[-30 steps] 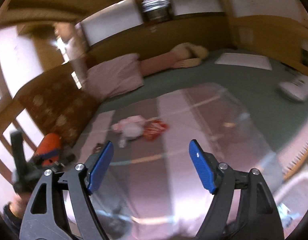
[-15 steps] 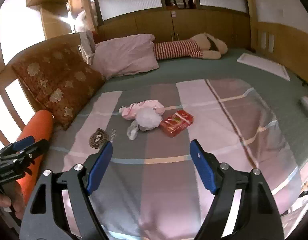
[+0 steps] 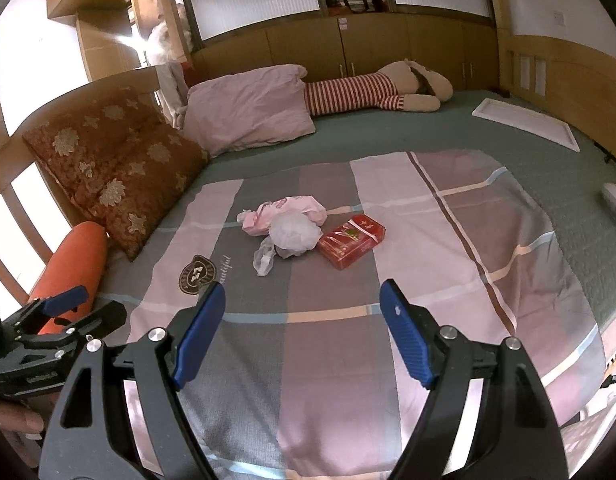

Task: Collect trash
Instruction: 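Return both tools above the remaining pink cloth and red box, then grasp the pink cloth with the left tool while the right tool grasps the clear plastic bag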

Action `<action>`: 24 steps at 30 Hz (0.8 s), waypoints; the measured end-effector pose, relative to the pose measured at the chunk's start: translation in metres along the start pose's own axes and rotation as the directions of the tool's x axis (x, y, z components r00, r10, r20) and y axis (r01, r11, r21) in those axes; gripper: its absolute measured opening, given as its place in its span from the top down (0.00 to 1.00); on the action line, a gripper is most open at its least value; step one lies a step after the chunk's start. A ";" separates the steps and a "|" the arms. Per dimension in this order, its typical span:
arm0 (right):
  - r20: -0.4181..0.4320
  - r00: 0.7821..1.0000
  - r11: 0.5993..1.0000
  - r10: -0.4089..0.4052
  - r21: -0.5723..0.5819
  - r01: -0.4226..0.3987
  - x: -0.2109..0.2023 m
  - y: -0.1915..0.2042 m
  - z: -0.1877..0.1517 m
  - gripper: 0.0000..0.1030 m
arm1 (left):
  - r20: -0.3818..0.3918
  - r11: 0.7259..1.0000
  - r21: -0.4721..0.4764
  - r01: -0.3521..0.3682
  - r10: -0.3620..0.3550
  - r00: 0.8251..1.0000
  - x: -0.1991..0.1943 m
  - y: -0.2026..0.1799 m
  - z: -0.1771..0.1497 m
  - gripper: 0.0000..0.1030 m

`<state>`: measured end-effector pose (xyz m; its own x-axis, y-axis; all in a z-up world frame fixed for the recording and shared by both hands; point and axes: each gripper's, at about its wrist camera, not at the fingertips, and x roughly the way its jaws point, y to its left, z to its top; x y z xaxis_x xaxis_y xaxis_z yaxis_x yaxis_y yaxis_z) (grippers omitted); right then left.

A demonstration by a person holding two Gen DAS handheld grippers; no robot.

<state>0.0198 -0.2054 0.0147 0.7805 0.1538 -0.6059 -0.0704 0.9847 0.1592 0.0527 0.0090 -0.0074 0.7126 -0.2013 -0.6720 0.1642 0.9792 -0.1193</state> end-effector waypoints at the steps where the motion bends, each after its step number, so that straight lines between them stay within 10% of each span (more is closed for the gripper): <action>1: 0.000 1.000 1.000 0.000 0.000 0.000 -0.001 0.000 0.000 0.24 | -0.001 1.000 0.000 0.001 -0.001 1.000 0.001 0.000 0.000 0.04; 11: 0.037 0.999 0.996 -0.006 0.090 0.003 -0.006 -0.017 0.008 0.24 | -0.061 0.998 -0.031 0.045 -0.047 0.997 0.057 -0.020 0.020 0.04; 24: 0.001 1.000 0.987 0.010 0.159 -0.010 0.017 -0.043 0.020 0.24 | -0.087 0.997 0.036 -0.063 0.066 0.994 0.210 -0.030 0.109 0.04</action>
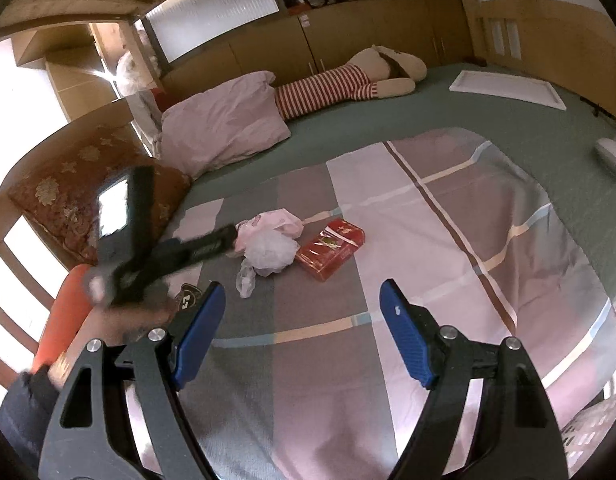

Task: Collect trash
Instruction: 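Grasp the pink cloth with the left tool while the right tool grasps the clear plastic bag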

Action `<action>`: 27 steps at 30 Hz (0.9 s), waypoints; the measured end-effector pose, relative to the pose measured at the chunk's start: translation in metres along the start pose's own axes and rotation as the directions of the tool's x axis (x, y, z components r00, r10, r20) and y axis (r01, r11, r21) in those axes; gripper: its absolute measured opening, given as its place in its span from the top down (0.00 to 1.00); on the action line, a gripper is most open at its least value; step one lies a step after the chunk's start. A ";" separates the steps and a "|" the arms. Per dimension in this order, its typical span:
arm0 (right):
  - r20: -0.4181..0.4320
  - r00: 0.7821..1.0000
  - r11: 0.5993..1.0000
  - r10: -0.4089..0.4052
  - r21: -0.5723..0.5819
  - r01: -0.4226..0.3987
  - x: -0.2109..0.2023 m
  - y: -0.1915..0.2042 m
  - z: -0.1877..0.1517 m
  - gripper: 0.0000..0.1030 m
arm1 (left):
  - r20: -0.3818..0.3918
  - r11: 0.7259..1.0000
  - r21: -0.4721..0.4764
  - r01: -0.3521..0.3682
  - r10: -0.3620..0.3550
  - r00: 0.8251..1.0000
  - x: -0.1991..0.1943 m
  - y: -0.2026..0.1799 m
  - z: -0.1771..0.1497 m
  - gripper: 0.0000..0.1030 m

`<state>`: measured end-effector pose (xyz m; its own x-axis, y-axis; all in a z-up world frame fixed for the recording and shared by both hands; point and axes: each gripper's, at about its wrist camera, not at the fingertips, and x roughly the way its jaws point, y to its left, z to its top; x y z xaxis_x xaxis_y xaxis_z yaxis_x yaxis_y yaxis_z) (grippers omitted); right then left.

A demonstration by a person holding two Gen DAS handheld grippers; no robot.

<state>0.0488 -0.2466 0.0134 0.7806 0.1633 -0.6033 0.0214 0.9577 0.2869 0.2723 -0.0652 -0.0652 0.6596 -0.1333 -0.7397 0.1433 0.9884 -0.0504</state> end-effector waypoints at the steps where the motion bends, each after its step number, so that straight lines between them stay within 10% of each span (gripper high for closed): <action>1: -0.003 1.000 1.000 0.003 0.002 -0.003 0.002 0.001 0.002 0.24 | -0.006 1.000 -0.022 -0.006 0.006 1.000 0.012 0.004 0.009 0.04; 9: -0.031 0.999 0.998 0.031 -0.045 -0.032 0.014 0.019 0.000 0.24 | -0.167 0.997 0.018 -0.075 0.077 0.983 0.101 -0.003 0.042 0.04; 17: -0.050 0.998 0.999 0.041 -0.003 -0.041 0.013 0.005 0.000 0.24 | -0.406 0.988 0.027 0.152 -0.128 0.905 0.069 0.019 -0.038 0.06; 27: -0.073 0.996 0.999 0.041 -0.021 -0.043 0.014 0.009 -0.005 0.24 | -0.153 0.983 -0.078 0.168 -0.178 0.972 -0.083 0.069 -0.083 0.04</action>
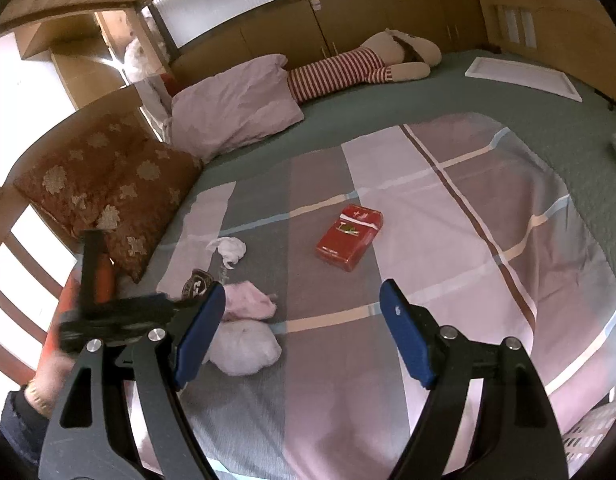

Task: Collect trash
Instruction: 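Grasp the pink cloth with the left tool while the right tool grasps the clear plastic bag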

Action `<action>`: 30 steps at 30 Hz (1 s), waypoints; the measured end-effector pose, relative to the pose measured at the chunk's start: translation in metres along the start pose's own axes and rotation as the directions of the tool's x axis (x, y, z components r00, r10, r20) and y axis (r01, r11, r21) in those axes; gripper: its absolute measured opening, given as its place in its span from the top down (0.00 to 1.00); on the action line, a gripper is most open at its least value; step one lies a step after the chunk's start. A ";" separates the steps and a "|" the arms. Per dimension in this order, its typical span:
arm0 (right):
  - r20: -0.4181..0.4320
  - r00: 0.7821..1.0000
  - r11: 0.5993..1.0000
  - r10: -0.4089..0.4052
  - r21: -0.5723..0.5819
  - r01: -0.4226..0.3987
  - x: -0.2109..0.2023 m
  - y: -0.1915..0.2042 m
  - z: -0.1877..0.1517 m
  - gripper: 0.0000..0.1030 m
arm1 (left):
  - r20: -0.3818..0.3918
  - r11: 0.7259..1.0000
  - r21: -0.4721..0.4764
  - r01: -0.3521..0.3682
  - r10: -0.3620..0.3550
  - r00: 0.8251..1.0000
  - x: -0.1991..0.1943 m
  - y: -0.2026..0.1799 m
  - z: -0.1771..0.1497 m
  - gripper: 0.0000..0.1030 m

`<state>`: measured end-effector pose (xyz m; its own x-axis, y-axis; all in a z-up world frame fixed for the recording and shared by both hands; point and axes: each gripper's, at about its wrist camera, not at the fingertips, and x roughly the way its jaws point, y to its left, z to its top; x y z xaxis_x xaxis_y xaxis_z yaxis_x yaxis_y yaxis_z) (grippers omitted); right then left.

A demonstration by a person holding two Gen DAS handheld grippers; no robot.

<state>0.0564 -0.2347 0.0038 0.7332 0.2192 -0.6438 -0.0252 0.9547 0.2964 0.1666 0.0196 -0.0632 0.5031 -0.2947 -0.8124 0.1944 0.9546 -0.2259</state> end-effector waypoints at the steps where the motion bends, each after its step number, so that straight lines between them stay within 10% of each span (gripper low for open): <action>1: -0.004 1.000 1.000 -0.003 -0.004 0.003 0.001 0.001 -0.001 0.24 | 0.002 1.000 -0.020 0.020 -0.020 1.000 -0.005 0.000 -0.007 0.04; 9: -0.055 0.998 0.999 -0.021 -0.044 0.018 0.013 0.014 -0.008 0.24 | 0.008 0.995 0.097 -0.035 0.035 0.999 0.028 -0.022 -0.012 0.05; 12: -0.111 0.994 0.997 -0.017 -0.074 0.009 0.025 0.023 -0.015 0.24 | -0.062 0.997 0.081 -0.001 0.006 0.998 0.057 -0.011 -0.005 0.41; 13: -0.141 0.990 0.995 -0.016 -0.097 0.002 0.033 0.028 -0.018 0.24 | -0.091 0.998 0.066 0.006 0.000 0.996 0.068 -0.006 -0.004 0.74; 14: -0.162 0.987 0.992 -0.019 -0.123 -0.001 0.039 0.034 -0.021 0.24 | -0.102 0.999 0.049 0.015 -0.009 0.995 0.073 -0.002 -0.004 0.84; 24: -0.292 0.956 0.924 -0.027 -0.371 -0.087 0.126 0.090 -0.044 0.25 | 0.179 0.996 0.026 0.087 -0.090 0.980 -0.040 0.001 0.009 0.95; 25: -0.311 0.950 0.918 -0.037 -0.387 -0.091 0.134 0.094 -0.048 0.28 | 0.222 0.997 0.028 0.068 -0.072 0.972 -0.058 0.002 0.008 0.95; 27: -0.353 0.932 0.906 -0.086 -0.416 -0.074 0.145 0.098 -0.054 0.69 | 0.290 0.998 -0.002 0.055 -0.053 0.956 -0.090 0.005 0.001 0.95; 30: -0.346 0.936 0.919 -0.065 -0.386 -0.079 0.130 0.100 -0.045 0.88 | 0.318 0.997 -0.065 0.042 -0.019 0.948 -0.116 0.006 -0.020 0.95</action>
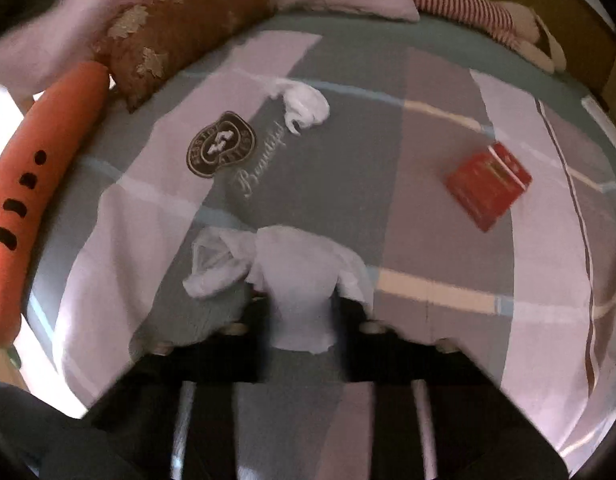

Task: Collect trash
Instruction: 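Grasp the pink cloth with the left tool while the right tool grasps the clear plastic bag, then carry pink cloth and plastic bag to the trash bin and open both tools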

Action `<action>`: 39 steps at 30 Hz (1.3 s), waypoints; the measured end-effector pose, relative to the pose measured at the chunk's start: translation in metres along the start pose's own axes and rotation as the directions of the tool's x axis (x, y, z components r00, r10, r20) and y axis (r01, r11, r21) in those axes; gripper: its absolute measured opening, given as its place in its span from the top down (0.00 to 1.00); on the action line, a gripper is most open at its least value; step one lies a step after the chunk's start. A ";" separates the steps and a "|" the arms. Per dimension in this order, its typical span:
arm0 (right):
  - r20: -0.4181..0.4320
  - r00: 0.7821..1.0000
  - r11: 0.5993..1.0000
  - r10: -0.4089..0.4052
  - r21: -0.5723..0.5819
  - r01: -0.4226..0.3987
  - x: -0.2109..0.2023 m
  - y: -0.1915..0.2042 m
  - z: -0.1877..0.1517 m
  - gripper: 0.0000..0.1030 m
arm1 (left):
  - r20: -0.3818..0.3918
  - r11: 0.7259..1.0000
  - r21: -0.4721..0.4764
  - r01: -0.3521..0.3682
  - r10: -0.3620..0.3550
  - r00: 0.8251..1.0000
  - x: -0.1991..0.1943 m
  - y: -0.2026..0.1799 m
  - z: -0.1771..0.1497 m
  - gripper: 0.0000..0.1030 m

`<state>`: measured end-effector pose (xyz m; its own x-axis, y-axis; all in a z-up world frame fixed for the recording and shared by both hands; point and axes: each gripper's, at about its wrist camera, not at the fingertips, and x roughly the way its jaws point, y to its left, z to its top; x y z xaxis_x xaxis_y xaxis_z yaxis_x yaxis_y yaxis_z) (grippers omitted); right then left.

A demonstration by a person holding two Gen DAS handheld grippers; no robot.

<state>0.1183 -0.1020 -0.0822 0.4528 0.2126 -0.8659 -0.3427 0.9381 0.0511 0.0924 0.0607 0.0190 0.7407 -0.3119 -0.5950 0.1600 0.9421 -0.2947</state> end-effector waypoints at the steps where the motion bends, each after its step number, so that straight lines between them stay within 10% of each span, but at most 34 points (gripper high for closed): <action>1: 0.048 0.999 1.000 -0.005 0.005 0.005 -0.017 0.000 0.002 0.88 | 0.003 1.000 -0.008 -0.012 0.012 1.000 -0.008 -0.001 -0.007 0.95; 11: 0.356 0.934 0.987 -0.021 0.156 -0.038 -0.141 -0.038 -0.050 0.88 | -0.076 0.992 0.118 -0.036 0.045 0.996 -0.012 -0.056 -0.066 0.95; 39: 0.321 0.944 0.979 -0.073 0.204 0.006 -0.137 -0.049 -0.065 0.88 | -0.110 0.986 0.157 -0.056 0.074 0.991 0.000 -0.060 -0.077 0.95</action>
<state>0.0194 -0.1949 0.0018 0.7165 0.2204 -0.6618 -0.1651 0.9754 0.1462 0.0324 -0.0054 -0.0212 0.6740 -0.2529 -0.6941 0.2184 0.9658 -0.1399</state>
